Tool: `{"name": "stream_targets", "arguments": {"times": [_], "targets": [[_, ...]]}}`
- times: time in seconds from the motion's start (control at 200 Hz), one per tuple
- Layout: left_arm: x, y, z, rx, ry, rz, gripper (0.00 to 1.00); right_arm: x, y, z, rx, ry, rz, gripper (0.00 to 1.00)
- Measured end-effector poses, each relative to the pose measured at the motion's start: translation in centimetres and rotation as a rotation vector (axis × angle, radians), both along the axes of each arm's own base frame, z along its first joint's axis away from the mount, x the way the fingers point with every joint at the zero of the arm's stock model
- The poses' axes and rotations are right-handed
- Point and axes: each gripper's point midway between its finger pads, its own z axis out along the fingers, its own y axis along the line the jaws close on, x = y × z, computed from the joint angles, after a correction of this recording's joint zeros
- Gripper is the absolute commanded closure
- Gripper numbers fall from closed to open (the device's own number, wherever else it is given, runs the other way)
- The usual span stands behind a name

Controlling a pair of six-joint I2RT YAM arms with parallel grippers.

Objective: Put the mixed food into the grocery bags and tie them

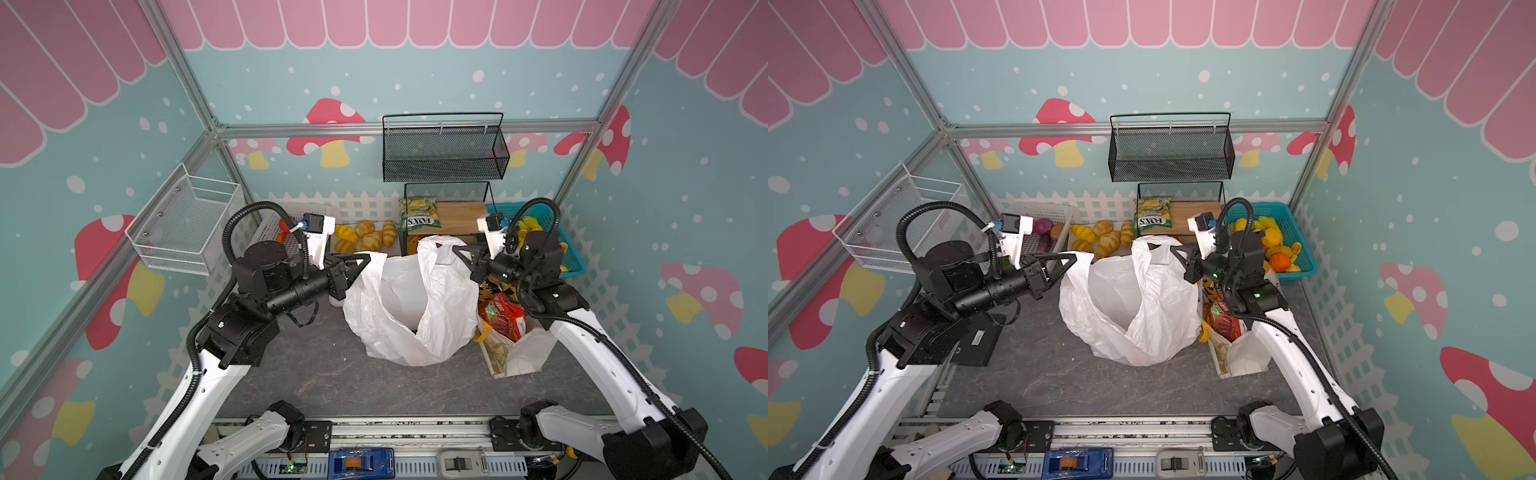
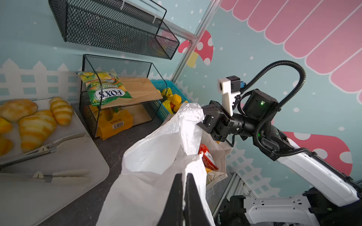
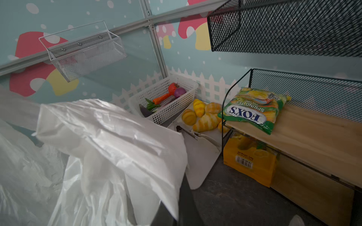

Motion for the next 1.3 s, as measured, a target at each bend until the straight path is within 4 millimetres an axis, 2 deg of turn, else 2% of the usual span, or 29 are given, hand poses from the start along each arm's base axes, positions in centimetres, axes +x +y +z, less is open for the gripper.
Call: {"name": "stream_targets", "arguments": {"times": [0.115, 0.25, 0.365, 0.45, 0.585, 0.675, 0.776, 0.911, 0.996, 1.066, 1.301], "targets": [[2.0, 0.0, -2.6, 0.026, 0.071, 0.029, 1.00, 1.1, 0.6, -2.2, -0.006, 0.065, 0.016, 0.81], [3.4, -0.3, -3.3, 0.023, 0.097, 0.030, 1.00, 0.9, 0.1, -2.1, -0.041, 0.044, -0.003, 0.62], [3.4, -0.7, -3.0, 0.009, 0.092, 0.012, 1.00, -0.3, -0.8, -0.6, -0.080, -0.027, -0.029, 0.53], [3.4, -0.7, -2.7, 0.001, 0.083, 0.007, 1.00, -2.2, -1.5, 1.5, -0.090, -0.100, -0.037, 0.50], [3.4, -0.8, -2.6, -0.003, 0.081, 0.003, 1.00, -5.7, -2.5, 4.9, -0.079, -0.228, -0.033, 0.49], [3.4, -0.9, -2.6, -0.004, 0.081, -0.002, 1.00, -7.7, -2.5, 6.0, -0.063, -0.274, 0.002, 0.49], [3.5, -1.0, -2.7, -0.004, 0.085, -0.008, 1.00, -9.3, -1.0, 6.2, -0.044, -0.278, 0.100, 0.49], [3.6, -1.1, -2.8, -0.002, 0.088, -0.009, 1.00, -9.8, 2.8, 4.4, -0.053, -0.208, 0.240, 0.49], [3.6, -1.1, -2.8, -0.003, 0.088, -0.009, 1.00, -9.5, 5.2, 2.9, -0.069, -0.149, 0.303, 0.49], [3.6, -1.1, -2.7, -0.004, 0.085, -0.010, 1.00, -8.8, 6.4, 2.1, -0.083, -0.118, 0.320, 0.49], [3.5, -1.1, -2.3, -0.007, 0.078, -0.013, 1.00, -6.5, 7.8, 0.5, -0.111, -0.072, 0.306, 0.49]]}}
